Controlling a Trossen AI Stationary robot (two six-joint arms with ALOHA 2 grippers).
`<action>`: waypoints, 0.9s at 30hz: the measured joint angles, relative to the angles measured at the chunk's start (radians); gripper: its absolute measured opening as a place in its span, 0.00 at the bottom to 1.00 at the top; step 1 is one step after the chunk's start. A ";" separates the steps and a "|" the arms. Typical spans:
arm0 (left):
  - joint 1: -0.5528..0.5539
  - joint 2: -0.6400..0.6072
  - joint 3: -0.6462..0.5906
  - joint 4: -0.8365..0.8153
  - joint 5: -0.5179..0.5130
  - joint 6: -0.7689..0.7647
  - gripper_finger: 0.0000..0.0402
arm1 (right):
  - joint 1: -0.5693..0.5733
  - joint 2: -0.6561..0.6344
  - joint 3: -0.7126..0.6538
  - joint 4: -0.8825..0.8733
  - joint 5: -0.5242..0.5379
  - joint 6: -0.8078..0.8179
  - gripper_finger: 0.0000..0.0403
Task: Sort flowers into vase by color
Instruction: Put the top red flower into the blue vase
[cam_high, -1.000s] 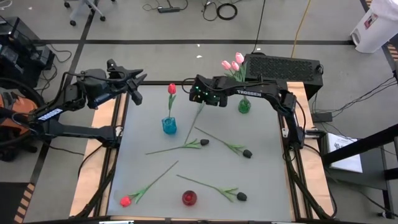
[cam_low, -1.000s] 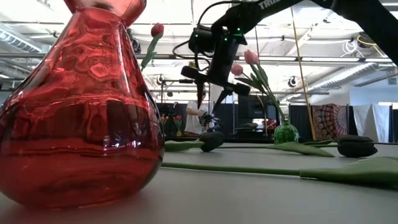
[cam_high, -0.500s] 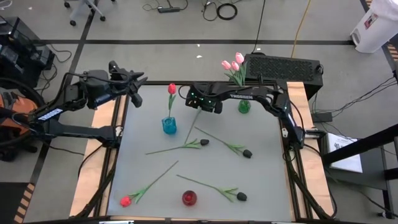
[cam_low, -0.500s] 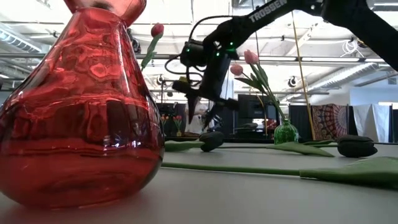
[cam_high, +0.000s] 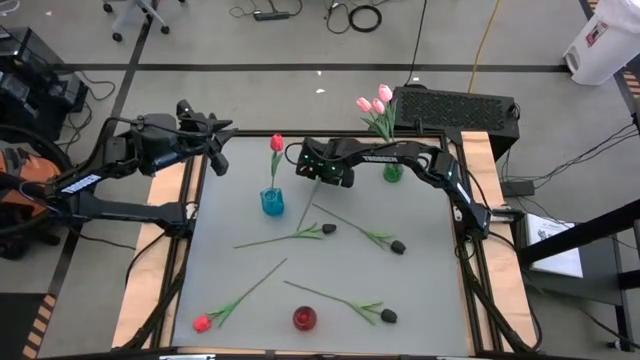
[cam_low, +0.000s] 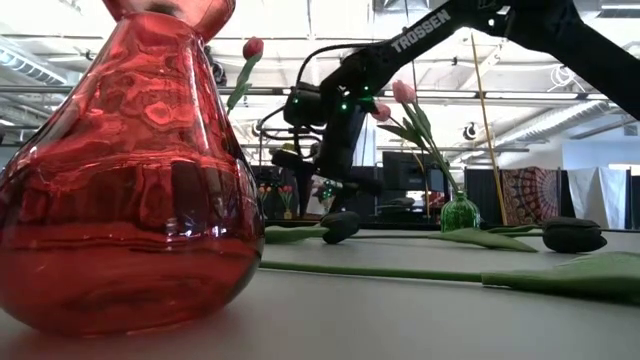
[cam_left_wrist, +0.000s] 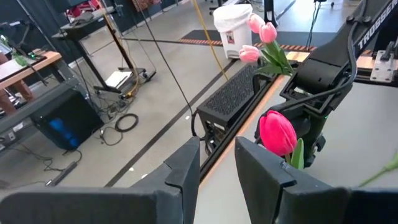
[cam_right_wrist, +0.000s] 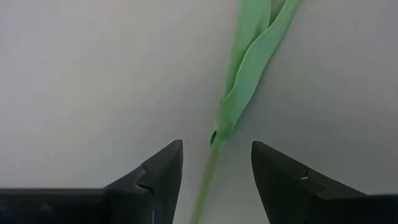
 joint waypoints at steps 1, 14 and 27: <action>0.000 0.000 0.000 -0.001 0.000 0.000 0.27 | 0.000 0.000 0.000 0.000 0.002 0.000 0.45; 0.000 0.000 0.000 0.000 0.000 -0.001 0.27 | -0.010 0.013 0.000 0.017 0.029 -0.002 0.45; 0.000 -0.004 0.000 0.001 0.000 -0.002 0.27 | -0.012 0.024 0.000 0.044 0.029 -0.004 0.41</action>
